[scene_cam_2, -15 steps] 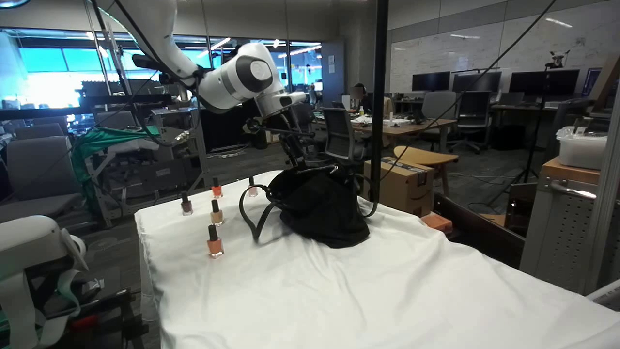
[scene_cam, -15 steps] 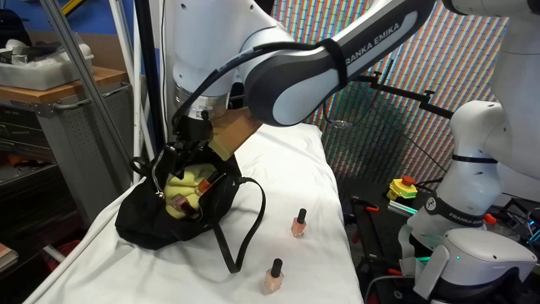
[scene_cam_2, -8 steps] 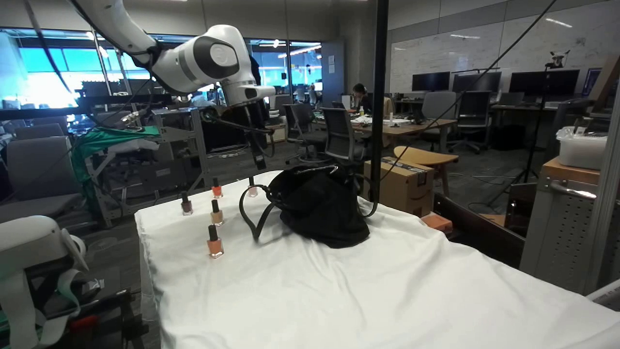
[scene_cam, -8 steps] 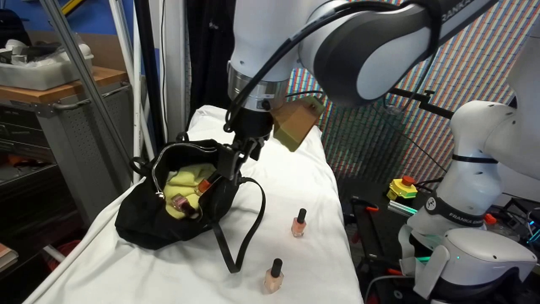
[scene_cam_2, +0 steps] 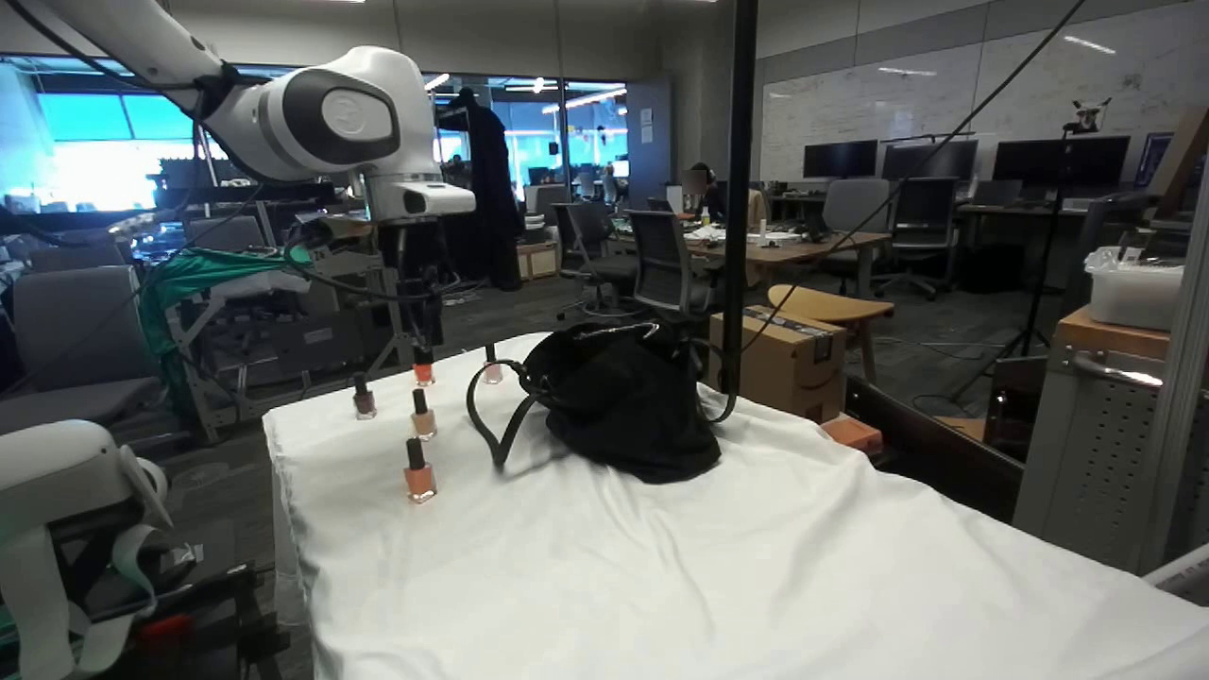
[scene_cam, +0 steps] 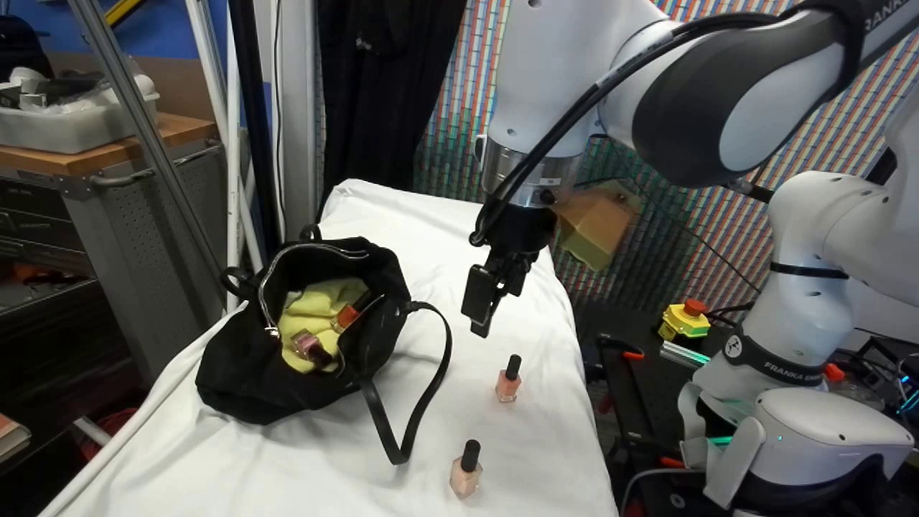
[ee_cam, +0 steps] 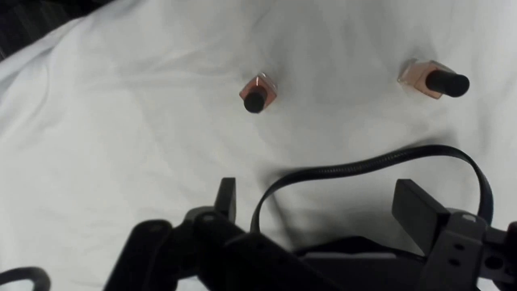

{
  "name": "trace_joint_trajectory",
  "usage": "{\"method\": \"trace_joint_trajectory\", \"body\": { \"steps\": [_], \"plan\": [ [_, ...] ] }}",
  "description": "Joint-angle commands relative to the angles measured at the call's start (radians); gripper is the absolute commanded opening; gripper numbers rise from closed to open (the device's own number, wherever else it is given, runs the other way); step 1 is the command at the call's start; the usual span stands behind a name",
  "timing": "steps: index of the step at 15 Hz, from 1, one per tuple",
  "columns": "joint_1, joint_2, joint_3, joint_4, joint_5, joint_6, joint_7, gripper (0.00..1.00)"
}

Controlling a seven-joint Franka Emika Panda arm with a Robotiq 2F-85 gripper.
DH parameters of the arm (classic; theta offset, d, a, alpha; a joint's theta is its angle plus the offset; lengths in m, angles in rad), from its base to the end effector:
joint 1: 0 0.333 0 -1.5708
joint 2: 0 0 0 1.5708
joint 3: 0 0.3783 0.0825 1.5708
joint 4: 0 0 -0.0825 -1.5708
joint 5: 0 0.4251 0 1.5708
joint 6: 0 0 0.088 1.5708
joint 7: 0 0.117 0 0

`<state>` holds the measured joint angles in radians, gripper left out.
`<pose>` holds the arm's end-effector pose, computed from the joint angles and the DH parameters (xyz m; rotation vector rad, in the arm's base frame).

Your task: Pick up the nail polish bottles and place them in the black bag

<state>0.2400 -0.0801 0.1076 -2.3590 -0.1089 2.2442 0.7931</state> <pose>0.4832 0.1711 0.3829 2.9907 -0.5698 0.0306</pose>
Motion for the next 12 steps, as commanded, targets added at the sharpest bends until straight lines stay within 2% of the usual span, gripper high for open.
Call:
{"method": "trace_joint_trajectory", "body": {
  "steps": [1, 5, 12],
  "plan": [
    [-0.046, -0.072, 0.028, -0.116, 0.054, 0.062, 0.059, 1.0],
    [-0.074, -0.054, 0.031, -0.184, 0.093, 0.144, 0.15, 1.0],
    [-0.092, -0.015, 0.028, -0.242, 0.262, 0.231, 0.262, 1.0]
  ]
}}
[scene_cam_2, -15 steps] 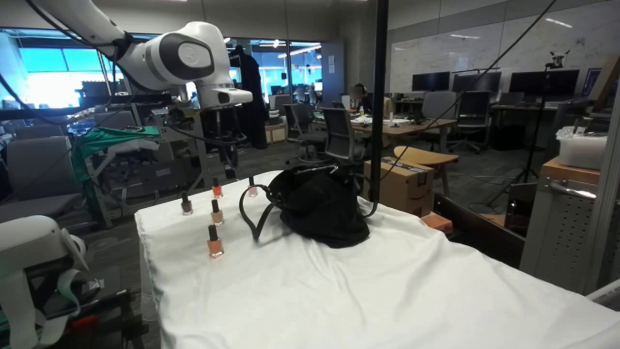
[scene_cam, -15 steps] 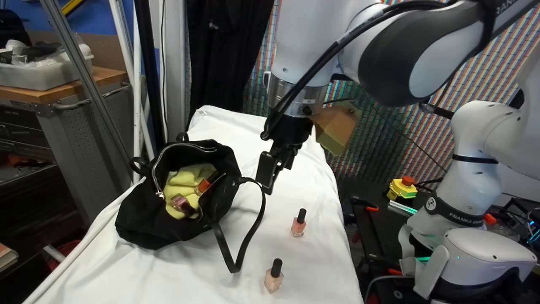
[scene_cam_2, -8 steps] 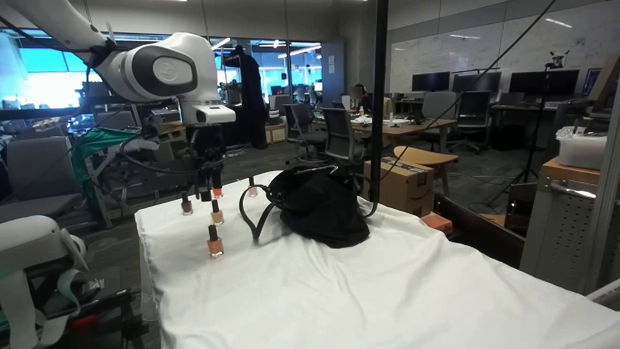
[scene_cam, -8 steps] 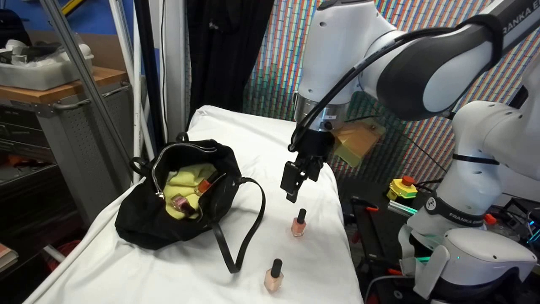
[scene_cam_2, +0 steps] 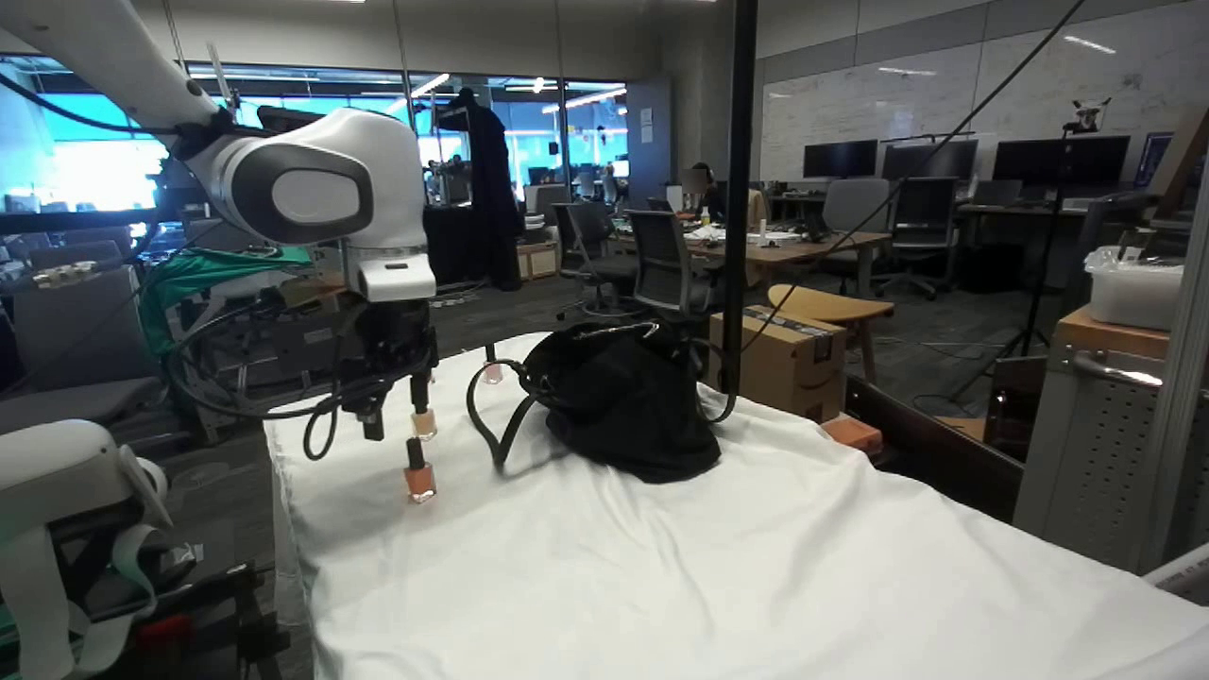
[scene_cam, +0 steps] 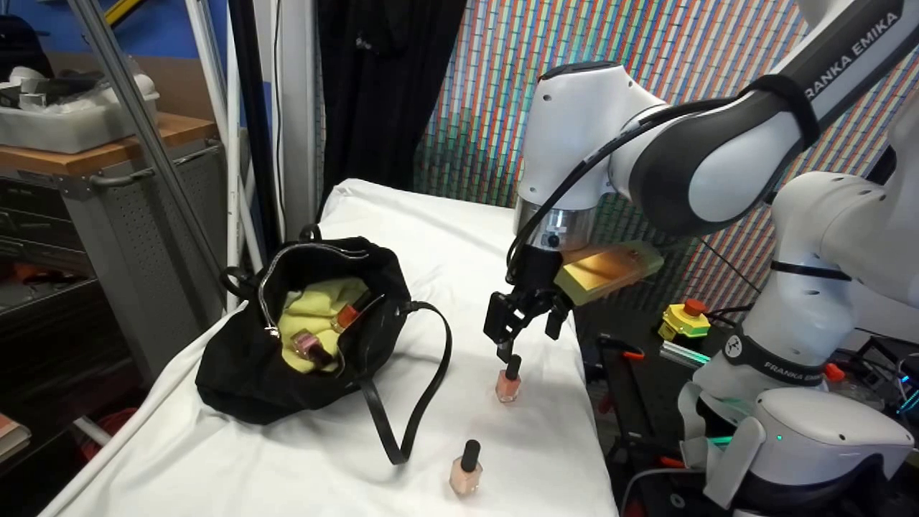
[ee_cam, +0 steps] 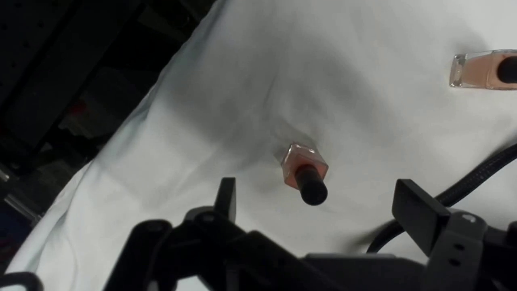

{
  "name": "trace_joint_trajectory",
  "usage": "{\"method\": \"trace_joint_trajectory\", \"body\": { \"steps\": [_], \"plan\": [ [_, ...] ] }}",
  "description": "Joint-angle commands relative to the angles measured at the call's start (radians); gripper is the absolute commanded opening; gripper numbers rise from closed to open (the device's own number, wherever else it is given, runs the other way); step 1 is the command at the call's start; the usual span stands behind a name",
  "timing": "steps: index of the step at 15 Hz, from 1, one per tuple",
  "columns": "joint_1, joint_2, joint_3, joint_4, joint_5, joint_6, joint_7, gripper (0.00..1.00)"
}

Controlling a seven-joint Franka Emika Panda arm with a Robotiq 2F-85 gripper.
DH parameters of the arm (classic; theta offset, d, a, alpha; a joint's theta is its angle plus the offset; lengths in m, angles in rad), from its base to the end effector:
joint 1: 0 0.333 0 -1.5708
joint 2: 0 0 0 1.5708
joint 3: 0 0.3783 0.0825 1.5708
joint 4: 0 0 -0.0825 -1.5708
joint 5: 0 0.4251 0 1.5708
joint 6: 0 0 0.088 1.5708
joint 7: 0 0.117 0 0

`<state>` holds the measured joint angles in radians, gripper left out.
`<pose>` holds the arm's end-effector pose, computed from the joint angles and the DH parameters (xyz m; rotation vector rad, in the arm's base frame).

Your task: Pick up the nail polish bottles and place them in the black bag

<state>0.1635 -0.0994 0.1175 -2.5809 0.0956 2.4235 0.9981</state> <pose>0.4336 0.1257 0.3102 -2.8921 1.2089 0.1192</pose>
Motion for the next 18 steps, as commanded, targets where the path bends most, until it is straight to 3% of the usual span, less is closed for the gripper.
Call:
{"method": "trace_joint_trajectory", "body": {
  "steps": [1, 11, 18],
  "plan": [
    [-0.014, 0.01, 0.019, -0.023, 0.076, 0.063, 0.069, 1.0],
    [-0.02, 0.134, 0.004, -0.018, 0.053, 0.183, 0.357, 1.0],
    [-0.011, 0.198, -0.001, -0.006, 0.071, 0.206, 0.415, 1.0]
  ]
}}
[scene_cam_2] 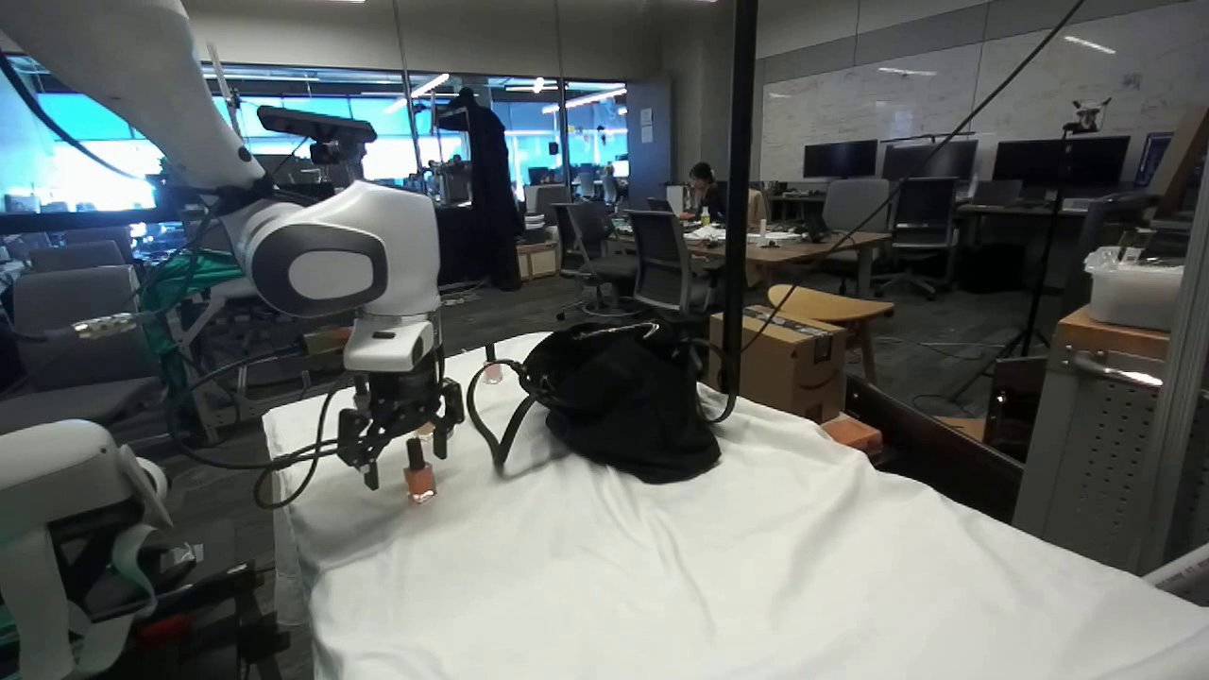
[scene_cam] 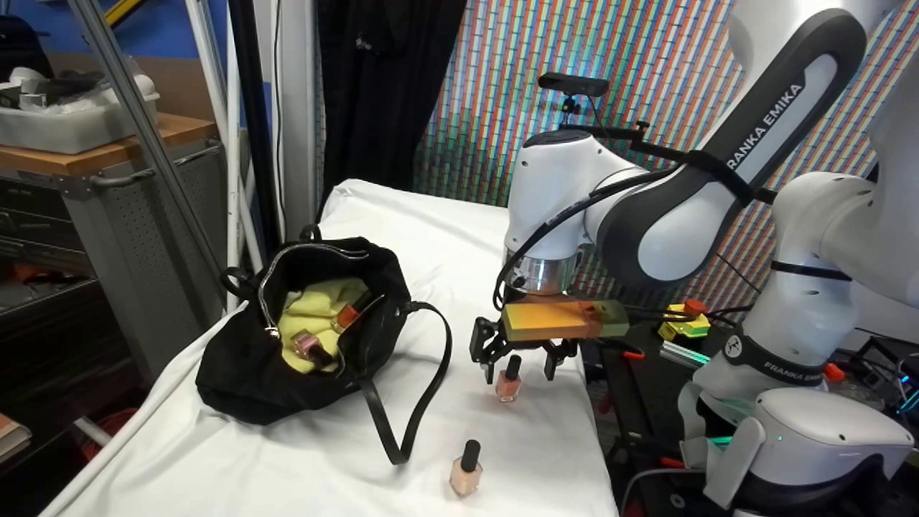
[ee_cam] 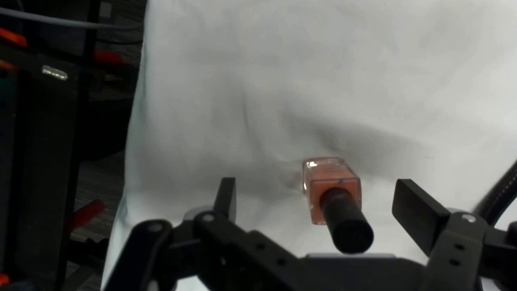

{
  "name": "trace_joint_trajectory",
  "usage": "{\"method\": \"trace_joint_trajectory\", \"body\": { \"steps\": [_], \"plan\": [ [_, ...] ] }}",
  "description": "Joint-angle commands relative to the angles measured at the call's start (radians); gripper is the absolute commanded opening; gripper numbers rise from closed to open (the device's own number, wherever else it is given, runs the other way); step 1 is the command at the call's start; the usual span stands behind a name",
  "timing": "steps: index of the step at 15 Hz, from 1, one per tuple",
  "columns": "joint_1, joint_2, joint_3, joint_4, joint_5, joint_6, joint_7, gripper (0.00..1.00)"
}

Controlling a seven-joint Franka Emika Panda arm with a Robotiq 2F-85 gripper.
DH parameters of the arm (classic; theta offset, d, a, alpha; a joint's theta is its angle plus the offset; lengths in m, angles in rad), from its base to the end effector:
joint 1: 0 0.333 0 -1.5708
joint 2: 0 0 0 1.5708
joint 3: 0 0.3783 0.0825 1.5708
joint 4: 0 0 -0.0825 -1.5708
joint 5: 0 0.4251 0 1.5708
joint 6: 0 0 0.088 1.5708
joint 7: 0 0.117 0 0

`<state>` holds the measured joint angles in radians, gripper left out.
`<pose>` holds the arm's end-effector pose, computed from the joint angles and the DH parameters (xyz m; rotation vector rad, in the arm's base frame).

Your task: Pick up the nail polish bottles and place them in the black bag

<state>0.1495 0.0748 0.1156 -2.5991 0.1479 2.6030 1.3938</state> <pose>0.4397 0.1177 0.2390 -2.5349 1.8452 0.1675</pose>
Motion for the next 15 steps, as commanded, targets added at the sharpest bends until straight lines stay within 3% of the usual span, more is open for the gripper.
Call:
{"method": "trace_joint_trajectory", "body": {
  "steps": [1, 13, 14, 15],
  "plan": [
    [0.004, 0.032, 0.002, 0.014, 0.024, 0.031, 0.019, 1.0],
    [0.004, 0.097, -0.001, 0.031, 0.063, 0.06, -0.003, 0.99],
    [0.003, 0.095, -0.001, 0.03, 0.063, 0.059, -0.005, 0.74],
    [0.003, 0.095, -0.001, 0.03, 0.063, 0.058, -0.005, 0.74]
  ]
}}
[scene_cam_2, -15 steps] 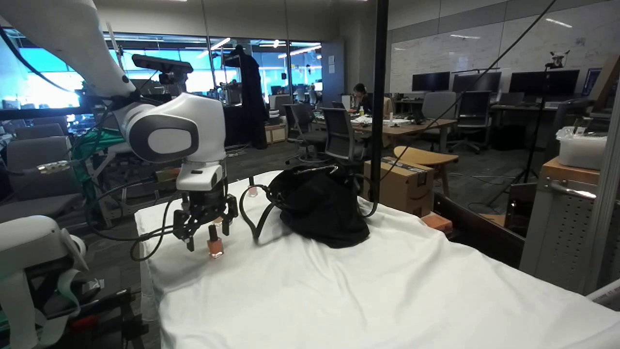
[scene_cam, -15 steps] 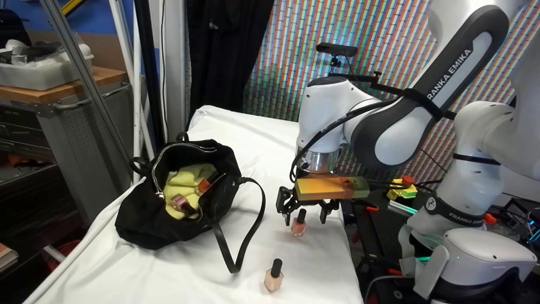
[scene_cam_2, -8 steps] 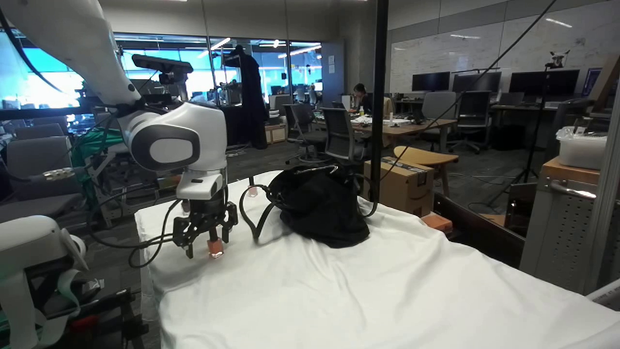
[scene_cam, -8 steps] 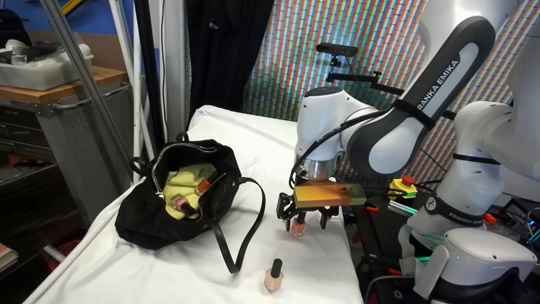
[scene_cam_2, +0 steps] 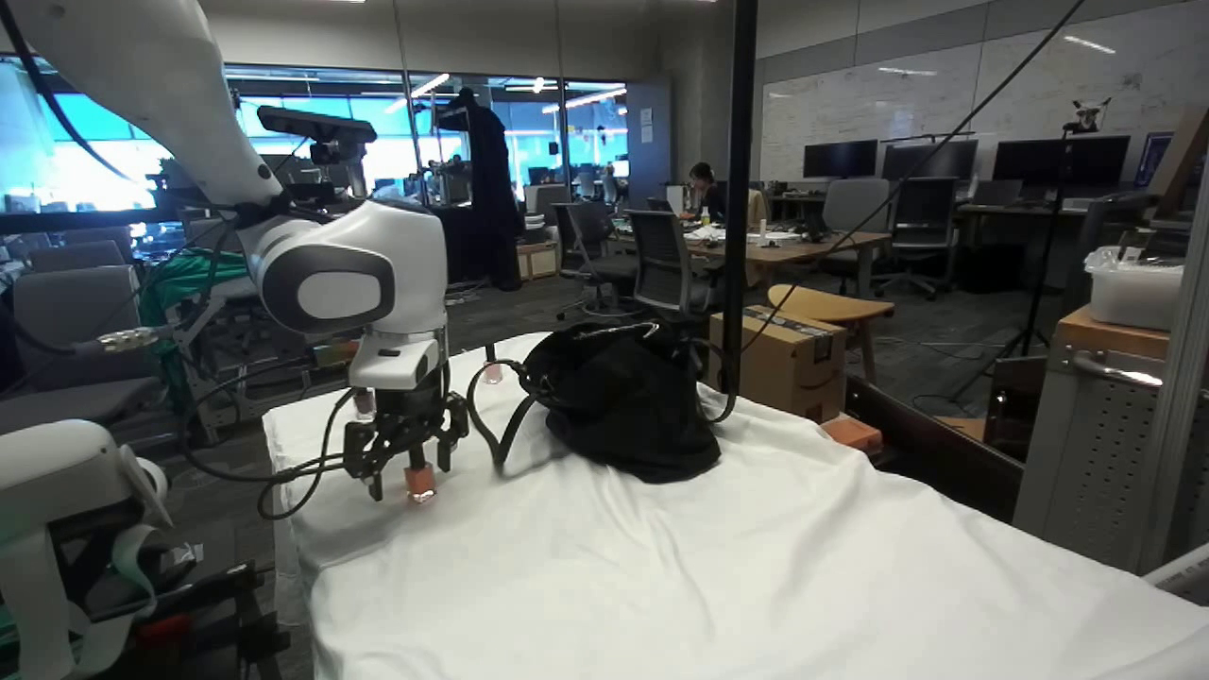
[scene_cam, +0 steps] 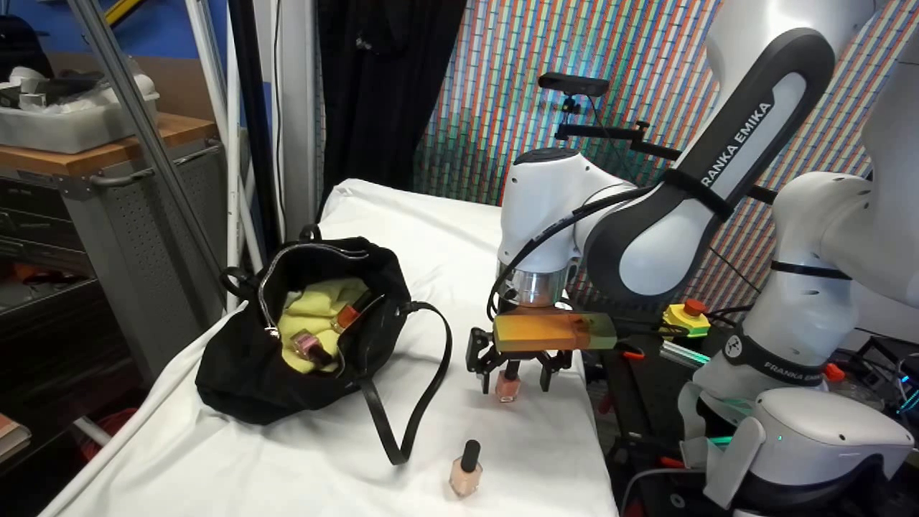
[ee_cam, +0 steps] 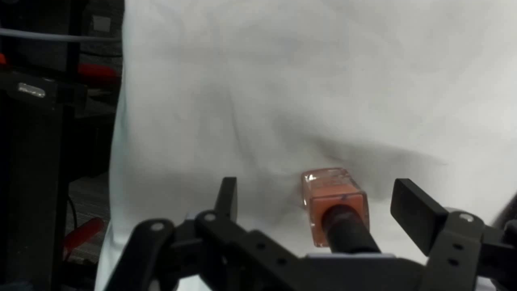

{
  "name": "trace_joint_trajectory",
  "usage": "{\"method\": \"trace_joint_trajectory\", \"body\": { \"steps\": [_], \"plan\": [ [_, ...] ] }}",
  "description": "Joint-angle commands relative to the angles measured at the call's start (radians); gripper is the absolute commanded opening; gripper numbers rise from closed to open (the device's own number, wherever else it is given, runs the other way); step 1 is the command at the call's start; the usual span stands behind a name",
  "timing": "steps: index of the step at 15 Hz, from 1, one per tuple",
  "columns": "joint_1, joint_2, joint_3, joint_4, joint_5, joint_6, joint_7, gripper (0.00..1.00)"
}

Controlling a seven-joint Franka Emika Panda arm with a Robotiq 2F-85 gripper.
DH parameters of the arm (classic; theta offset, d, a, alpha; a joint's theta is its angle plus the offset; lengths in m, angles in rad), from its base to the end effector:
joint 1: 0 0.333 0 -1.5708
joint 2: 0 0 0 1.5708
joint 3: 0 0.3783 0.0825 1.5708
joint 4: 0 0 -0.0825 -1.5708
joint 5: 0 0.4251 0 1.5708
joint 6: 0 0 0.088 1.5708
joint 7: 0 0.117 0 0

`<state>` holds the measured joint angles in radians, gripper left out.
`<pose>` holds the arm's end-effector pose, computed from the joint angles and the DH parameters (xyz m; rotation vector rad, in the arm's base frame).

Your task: Pick up the nail polish bottles and place them in the black bag

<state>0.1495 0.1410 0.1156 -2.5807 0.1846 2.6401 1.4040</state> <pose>0.4460 0.1185 0.2179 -2.4868 1.9003 0.2000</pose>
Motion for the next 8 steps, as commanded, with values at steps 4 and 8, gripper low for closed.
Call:
{"method": "trace_joint_trajectory", "body": {
  "steps": [4, 8],
  "plan": [
    [0.003, 0.024, 0.0, 0.008, 0.029, 0.018, -0.021, 0.48],
    [0.007, 0.013, -0.002, 0.007, 0.013, 0.002, -0.012, 0.21]
  ]
}}
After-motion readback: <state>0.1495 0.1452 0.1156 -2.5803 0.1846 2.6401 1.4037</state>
